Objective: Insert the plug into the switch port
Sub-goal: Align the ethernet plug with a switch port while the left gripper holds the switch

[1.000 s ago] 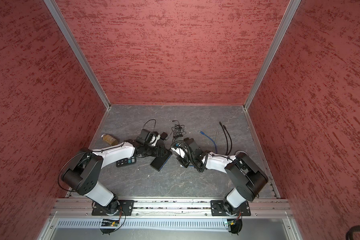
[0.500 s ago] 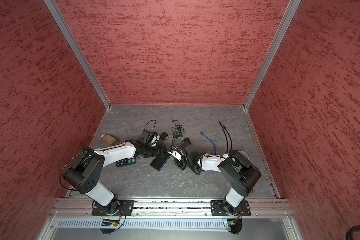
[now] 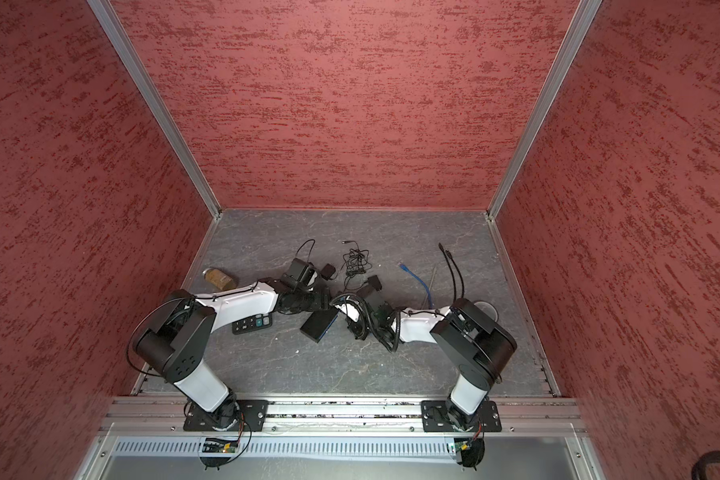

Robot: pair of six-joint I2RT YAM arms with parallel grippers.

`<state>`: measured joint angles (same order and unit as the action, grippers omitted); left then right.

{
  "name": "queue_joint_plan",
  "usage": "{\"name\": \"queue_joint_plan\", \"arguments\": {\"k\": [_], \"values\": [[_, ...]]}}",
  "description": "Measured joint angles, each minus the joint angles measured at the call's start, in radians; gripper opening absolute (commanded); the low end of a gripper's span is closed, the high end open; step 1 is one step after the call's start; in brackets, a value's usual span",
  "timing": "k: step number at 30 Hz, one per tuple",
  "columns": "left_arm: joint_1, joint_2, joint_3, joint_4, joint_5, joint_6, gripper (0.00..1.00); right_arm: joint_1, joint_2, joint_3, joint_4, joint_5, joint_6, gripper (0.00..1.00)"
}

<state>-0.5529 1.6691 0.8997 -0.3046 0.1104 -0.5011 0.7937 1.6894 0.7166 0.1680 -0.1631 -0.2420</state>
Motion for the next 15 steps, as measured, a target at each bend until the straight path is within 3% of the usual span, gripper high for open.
{"name": "queue_joint_plan", "arguments": {"k": [15], "values": [[-0.038, 0.027, 0.016, 0.037, -0.007, -0.022, 0.70, 0.014, 0.034, 0.036, -0.003, 0.026, -0.002, 0.01]]}}
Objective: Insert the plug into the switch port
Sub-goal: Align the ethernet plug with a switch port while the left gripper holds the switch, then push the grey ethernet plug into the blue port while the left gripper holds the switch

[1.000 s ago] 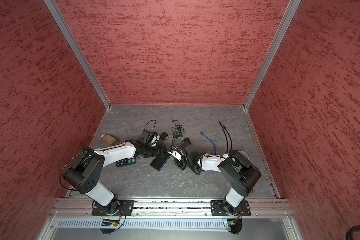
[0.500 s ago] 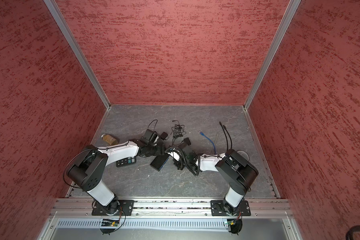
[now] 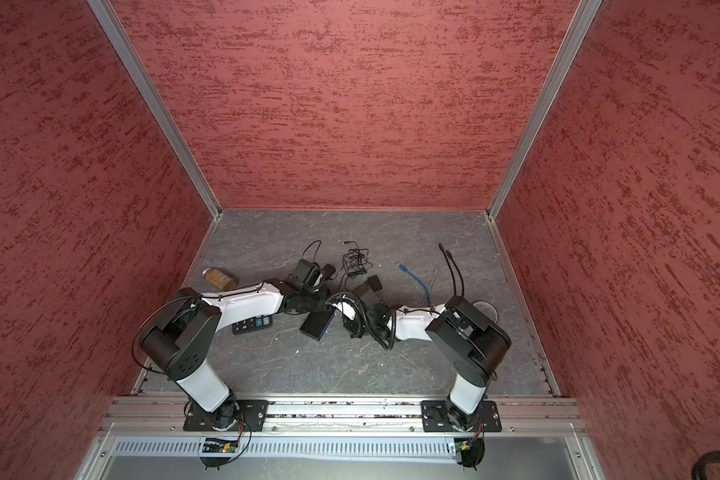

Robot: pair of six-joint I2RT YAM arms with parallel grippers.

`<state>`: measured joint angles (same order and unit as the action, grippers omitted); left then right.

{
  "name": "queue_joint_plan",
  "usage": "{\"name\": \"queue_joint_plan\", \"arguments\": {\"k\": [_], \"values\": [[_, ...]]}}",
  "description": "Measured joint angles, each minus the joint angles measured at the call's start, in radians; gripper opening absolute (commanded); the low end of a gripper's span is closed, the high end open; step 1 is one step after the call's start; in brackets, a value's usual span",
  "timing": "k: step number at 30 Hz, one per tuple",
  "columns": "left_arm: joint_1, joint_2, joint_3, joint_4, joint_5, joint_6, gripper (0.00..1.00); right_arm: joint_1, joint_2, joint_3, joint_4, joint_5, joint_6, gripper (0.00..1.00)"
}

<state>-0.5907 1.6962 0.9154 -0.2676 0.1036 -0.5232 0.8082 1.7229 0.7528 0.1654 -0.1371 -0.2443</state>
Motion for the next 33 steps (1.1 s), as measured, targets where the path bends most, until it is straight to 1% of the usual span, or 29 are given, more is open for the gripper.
{"name": "queue_joint_plan", "arguments": {"k": [2, 10, 19, 33], "values": [[0.002, 0.000, 0.000, 0.003, -0.003, -0.003, 0.66, 0.001, 0.003, 0.001, -0.001, 0.006, -0.003, 0.01], [0.003, 0.000, -0.001, 0.022, -0.013, -0.004, 0.60, 0.004, 0.009, 0.002, -0.002, 0.041, -0.022, 0.01], [0.001, 0.000, -0.009, 0.048, -0.024, -0.003, 0.57, 0.006, 0.009, 0.014, -0.022, 0.070, -0.051, 0.01], [0.000, 0.000, -0.020, 0.073, -0.027, 0.001, 0.56, 0.003, 0.011, 0.056, -0.069, 0.073, -0.032, 0.01]]}}
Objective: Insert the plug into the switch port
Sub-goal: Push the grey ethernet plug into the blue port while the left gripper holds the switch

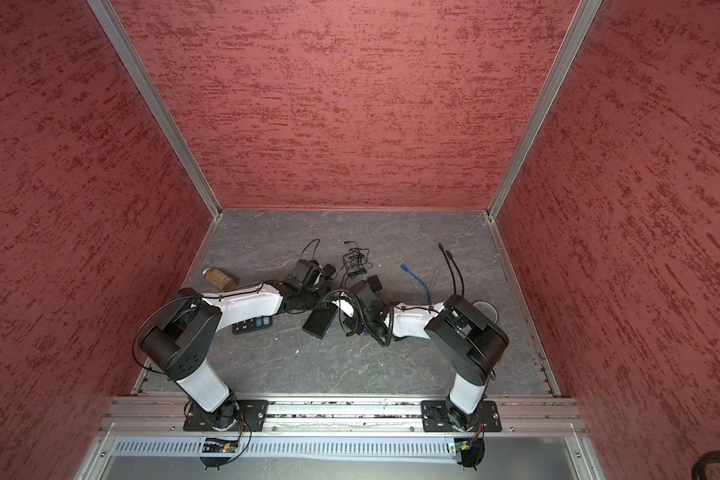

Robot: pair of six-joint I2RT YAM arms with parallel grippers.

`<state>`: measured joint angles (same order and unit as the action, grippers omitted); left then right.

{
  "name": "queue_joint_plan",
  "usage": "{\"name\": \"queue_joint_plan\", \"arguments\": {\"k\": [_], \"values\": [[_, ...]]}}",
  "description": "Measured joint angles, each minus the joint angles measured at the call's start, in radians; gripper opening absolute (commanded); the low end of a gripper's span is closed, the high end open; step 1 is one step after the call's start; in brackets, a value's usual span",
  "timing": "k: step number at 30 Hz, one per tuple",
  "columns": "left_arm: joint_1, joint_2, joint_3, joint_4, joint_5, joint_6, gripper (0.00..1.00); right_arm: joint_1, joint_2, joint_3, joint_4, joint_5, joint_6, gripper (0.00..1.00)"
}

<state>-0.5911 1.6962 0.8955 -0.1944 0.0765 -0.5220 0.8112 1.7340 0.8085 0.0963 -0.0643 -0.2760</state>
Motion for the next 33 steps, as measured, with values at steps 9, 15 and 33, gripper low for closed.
{"name": "queue_joint_plan", "arguments": {"k": [9, 15, 33], "values": [[-0.004, 0.006, -0.008, 0.040, -0.001, 0.014, 0.54, -0.006, 0.002, 0.001, 0.010, -0.006, 0.006, 0.00], [-0.004, 0.012, -0.020, 0.085, -0.006, 0.050, 0.54, -0.015, 0.018, -0.007, 0.056, -0.019, -0.011, 0.00], [0.003, 0.047, -0.039, 0.222, -0.002, 0.171, 0.52, -0.029, 0.050, -0.032, 0.163, -0.005, -0.030, 0.00]]}}
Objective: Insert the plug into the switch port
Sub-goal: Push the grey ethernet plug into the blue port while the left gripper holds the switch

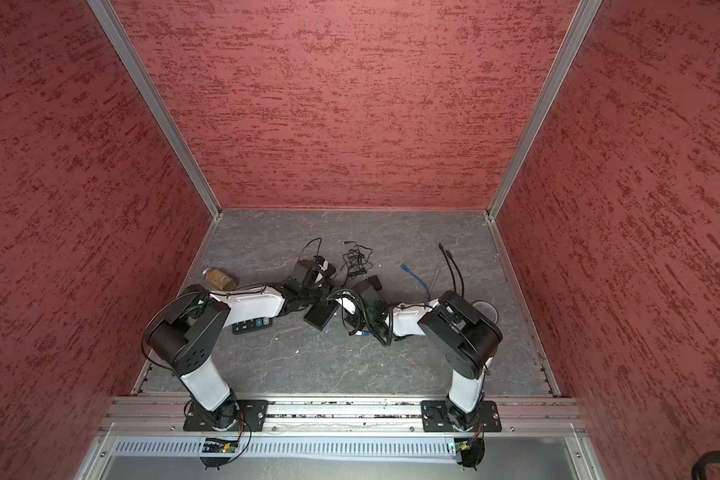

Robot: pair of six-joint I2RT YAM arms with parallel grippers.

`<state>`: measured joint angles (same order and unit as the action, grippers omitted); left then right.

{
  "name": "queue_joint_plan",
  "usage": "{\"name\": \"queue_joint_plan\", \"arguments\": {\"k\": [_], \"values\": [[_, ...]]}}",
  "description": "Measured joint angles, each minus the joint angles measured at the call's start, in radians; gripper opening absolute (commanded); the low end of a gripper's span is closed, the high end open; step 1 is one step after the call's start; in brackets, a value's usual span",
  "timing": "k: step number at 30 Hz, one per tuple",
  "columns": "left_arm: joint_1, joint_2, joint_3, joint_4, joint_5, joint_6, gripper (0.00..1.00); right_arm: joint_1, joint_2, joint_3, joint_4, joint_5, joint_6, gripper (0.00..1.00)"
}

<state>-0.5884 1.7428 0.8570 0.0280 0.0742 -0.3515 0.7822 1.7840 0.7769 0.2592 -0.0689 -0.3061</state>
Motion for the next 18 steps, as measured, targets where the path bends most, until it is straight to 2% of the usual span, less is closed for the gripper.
{"name": "queue_joint_plan", "arguments": {"k": [18], "values": [[-0.001, 0.024, 0.022, 0.011, 0.006, 0.028, 0.52, -0.005, 0.004, 0.007, 0.001, 0.015, 0.041, 0.00]]}}
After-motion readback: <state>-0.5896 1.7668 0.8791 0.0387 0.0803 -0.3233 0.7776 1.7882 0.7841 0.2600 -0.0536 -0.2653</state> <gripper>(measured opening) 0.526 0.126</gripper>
